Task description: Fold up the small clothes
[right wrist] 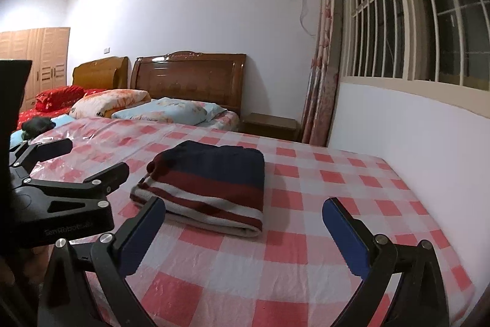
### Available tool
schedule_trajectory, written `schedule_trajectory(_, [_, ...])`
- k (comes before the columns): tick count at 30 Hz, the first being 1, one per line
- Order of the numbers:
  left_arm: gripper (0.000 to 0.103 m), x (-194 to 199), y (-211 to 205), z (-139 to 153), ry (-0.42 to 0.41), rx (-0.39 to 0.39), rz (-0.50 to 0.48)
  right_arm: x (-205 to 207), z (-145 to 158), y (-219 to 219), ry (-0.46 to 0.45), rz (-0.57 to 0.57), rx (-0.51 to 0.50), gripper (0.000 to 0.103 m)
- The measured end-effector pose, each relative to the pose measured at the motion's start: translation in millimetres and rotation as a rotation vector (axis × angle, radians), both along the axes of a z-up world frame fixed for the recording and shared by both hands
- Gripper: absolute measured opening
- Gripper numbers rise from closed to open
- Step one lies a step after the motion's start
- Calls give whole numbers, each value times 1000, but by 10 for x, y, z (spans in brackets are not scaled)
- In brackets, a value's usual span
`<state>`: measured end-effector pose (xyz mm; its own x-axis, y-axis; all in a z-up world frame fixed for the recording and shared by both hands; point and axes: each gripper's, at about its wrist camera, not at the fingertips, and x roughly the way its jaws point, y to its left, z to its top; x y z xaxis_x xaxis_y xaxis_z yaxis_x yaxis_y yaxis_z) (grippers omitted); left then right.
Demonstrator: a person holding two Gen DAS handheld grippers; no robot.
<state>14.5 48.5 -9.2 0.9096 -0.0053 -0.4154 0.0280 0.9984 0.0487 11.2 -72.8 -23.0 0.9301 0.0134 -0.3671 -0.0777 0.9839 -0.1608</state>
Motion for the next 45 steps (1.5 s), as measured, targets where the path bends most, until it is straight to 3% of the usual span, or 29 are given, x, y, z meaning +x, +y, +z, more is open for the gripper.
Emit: schedule_trajectory(45, [103,-2,34,-60,12,-21,-19,-11,-60,52,19,-12,13,103])
